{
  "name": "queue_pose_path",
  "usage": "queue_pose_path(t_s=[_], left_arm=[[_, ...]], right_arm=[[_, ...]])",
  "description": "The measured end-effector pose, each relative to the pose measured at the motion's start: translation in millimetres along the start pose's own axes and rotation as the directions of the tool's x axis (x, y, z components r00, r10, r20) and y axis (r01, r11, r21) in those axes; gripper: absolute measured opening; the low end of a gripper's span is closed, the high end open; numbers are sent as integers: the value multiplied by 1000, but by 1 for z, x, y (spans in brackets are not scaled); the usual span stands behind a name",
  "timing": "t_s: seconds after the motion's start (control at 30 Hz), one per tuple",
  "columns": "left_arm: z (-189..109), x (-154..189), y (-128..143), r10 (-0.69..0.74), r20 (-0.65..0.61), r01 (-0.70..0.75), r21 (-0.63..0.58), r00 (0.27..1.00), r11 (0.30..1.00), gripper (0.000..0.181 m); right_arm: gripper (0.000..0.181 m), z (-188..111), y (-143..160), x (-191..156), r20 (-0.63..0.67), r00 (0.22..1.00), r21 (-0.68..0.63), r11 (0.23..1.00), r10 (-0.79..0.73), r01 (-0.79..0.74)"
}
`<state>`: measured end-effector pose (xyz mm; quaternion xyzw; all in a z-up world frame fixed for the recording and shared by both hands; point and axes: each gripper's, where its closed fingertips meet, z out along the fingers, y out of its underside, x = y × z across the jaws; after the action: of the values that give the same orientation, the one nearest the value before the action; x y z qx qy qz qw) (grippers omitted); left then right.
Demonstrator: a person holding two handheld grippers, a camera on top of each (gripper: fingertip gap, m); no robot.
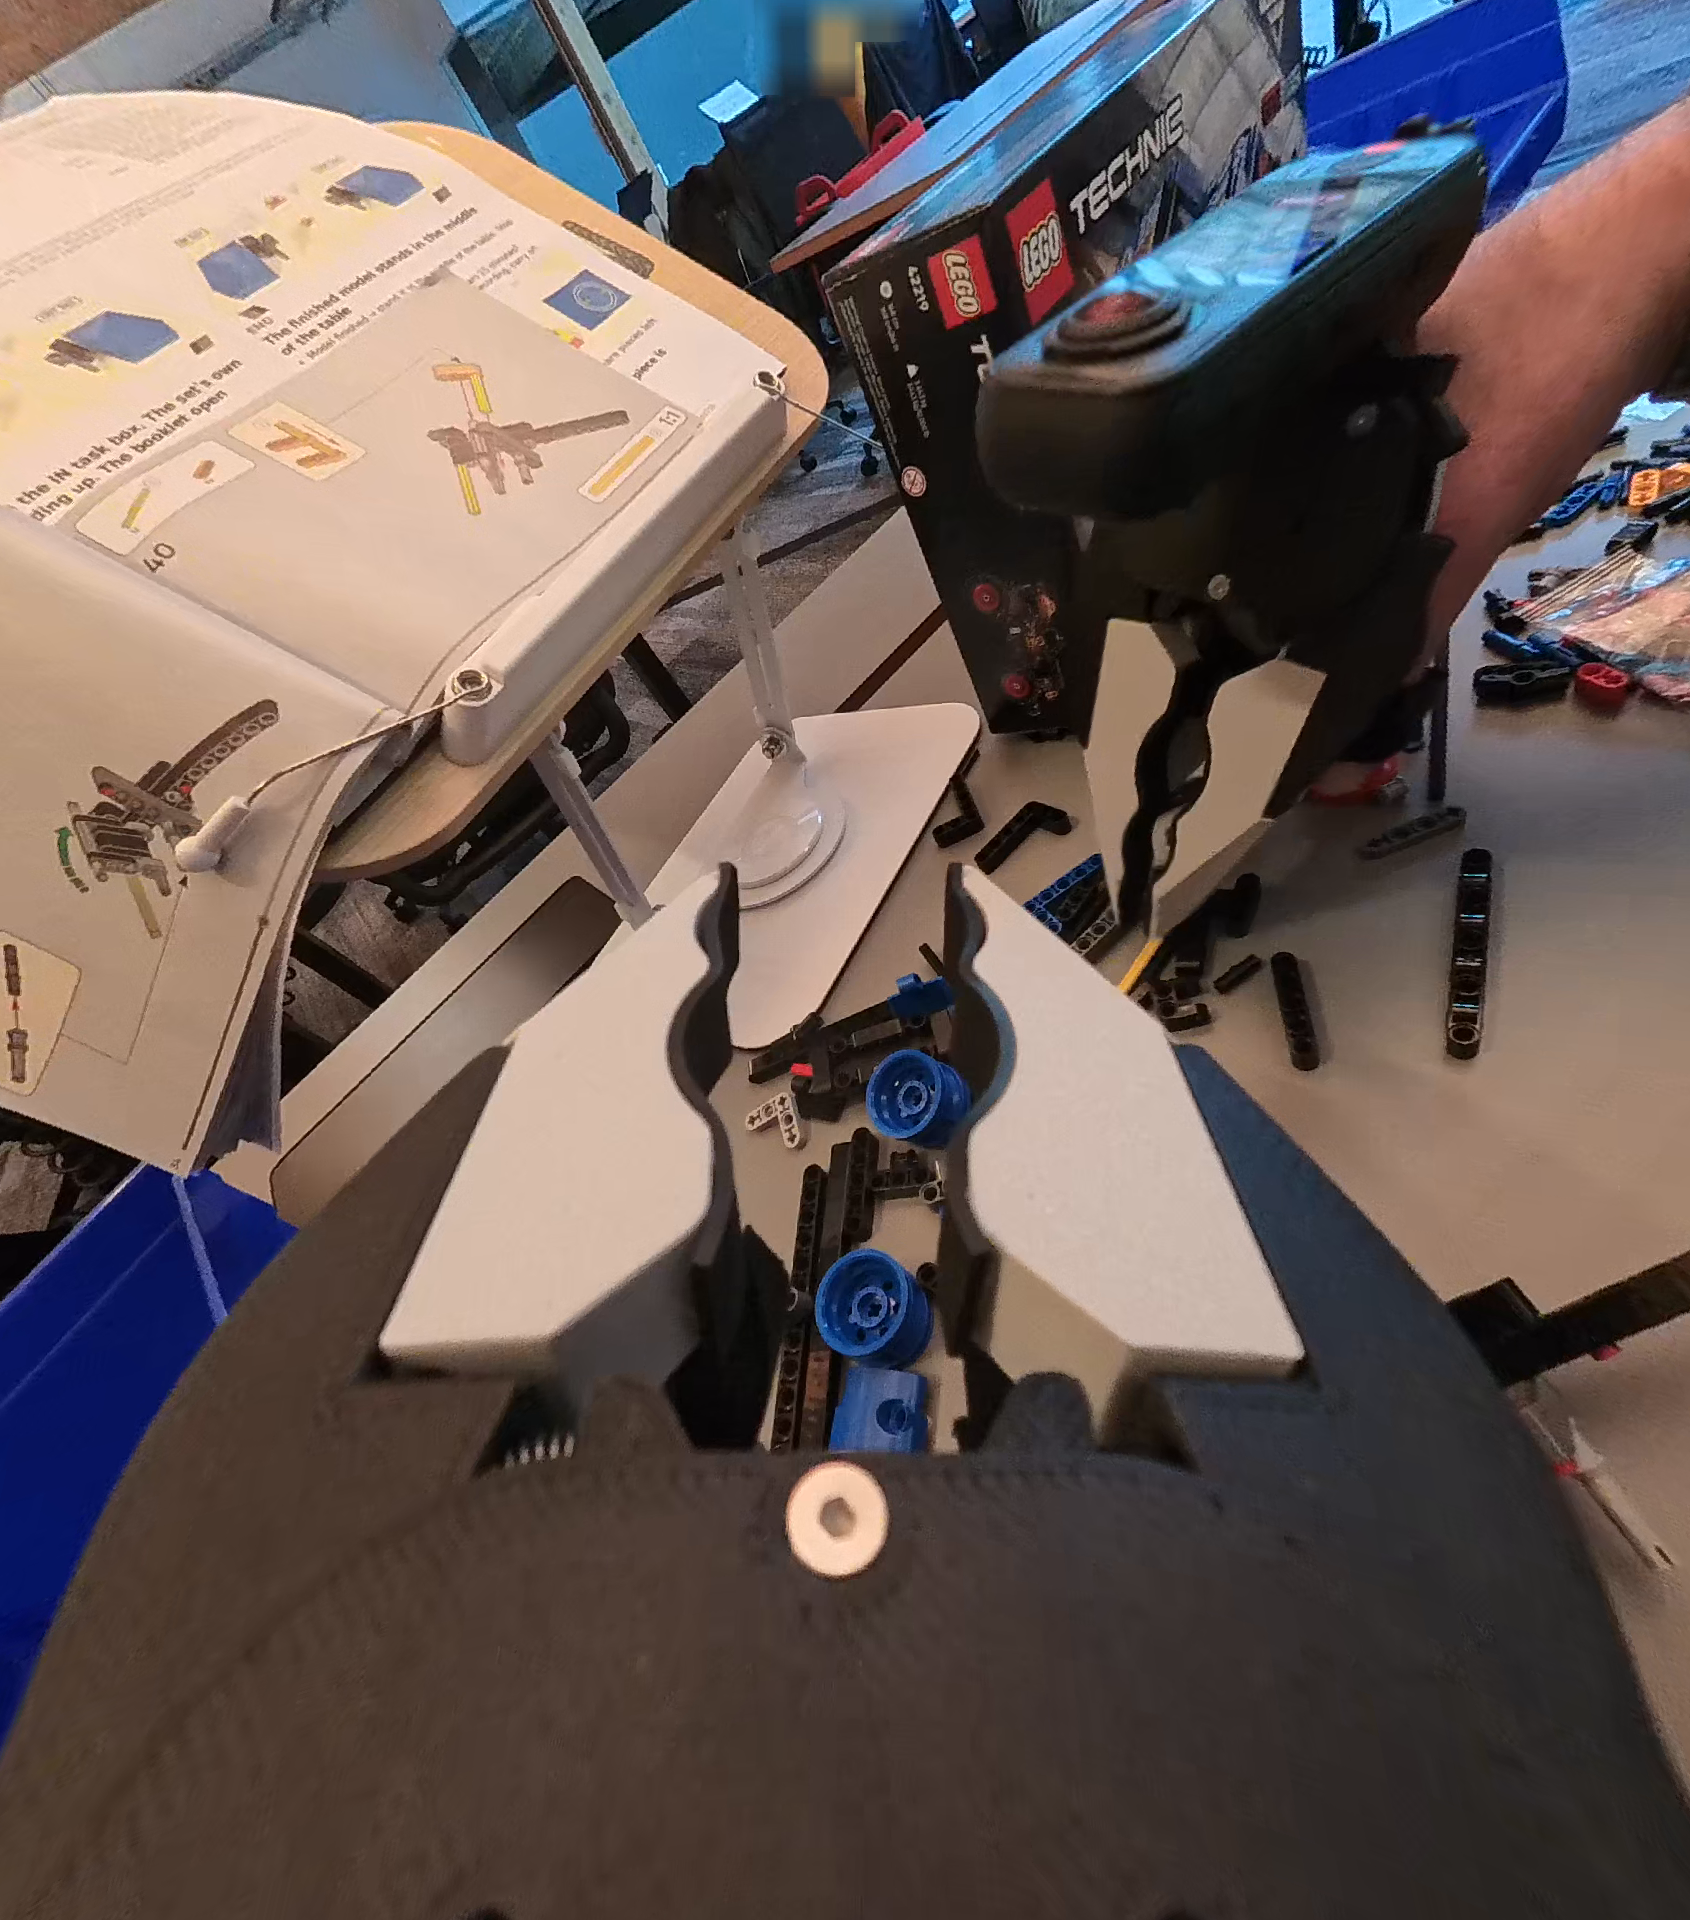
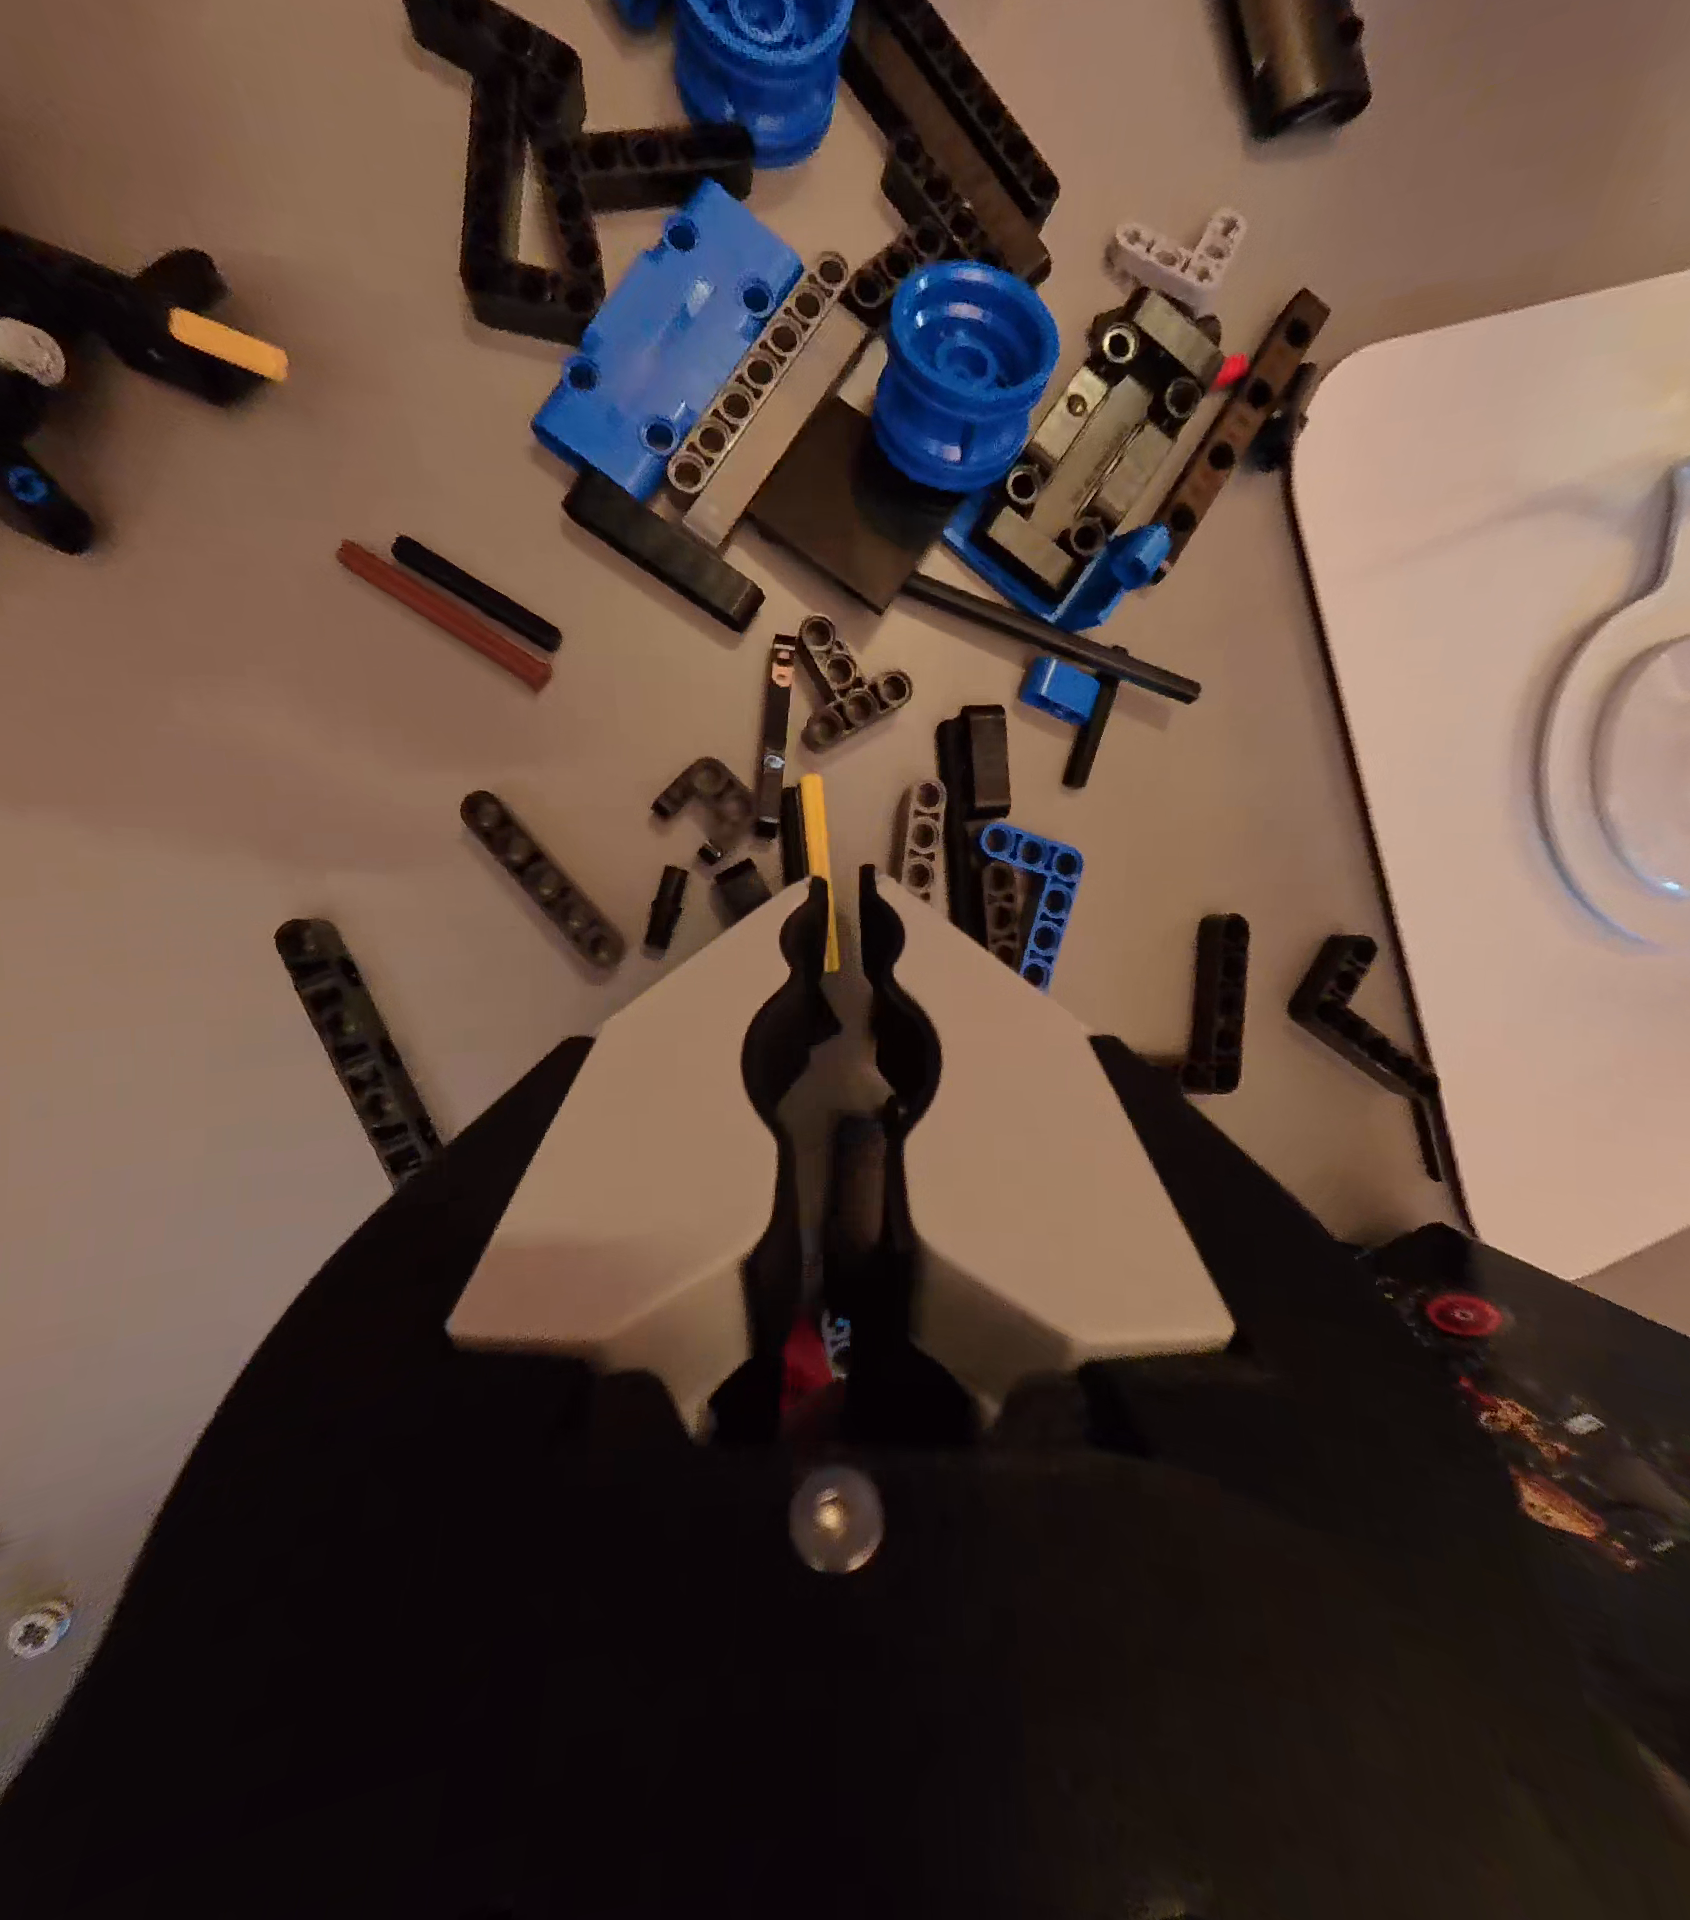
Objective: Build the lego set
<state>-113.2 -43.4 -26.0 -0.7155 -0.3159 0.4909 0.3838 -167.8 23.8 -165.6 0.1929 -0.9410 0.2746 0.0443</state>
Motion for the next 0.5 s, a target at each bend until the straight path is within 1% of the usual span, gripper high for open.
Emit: queue_pose_path(t_s=[0.1,0.2,0.33,0.4,0.5], left_arm=[[0,1,0,2,-2,-2,1,1000,1000,38],[1,2,0,3,-3,-3,0,1000,1000,38],[2,2,1,-1,-6,1,-3,1000,1000,38],[4,5,2,0,-19,0,-2,1000,1000,38],[7,15,-1,10,-62,-9,12,998,1000,42]], right_arm=[[3,6,7,0,18,1000,-34,999,8,-7],[2,8,6,0,42,998,-22,999,43,-42],[1,8,4,1,32,999,-21,999,36,-36],[1,2,-1,1,29,998,25,998,61,-62],[1,-22,-15,-3,-5,997,111,991,72,-71]])
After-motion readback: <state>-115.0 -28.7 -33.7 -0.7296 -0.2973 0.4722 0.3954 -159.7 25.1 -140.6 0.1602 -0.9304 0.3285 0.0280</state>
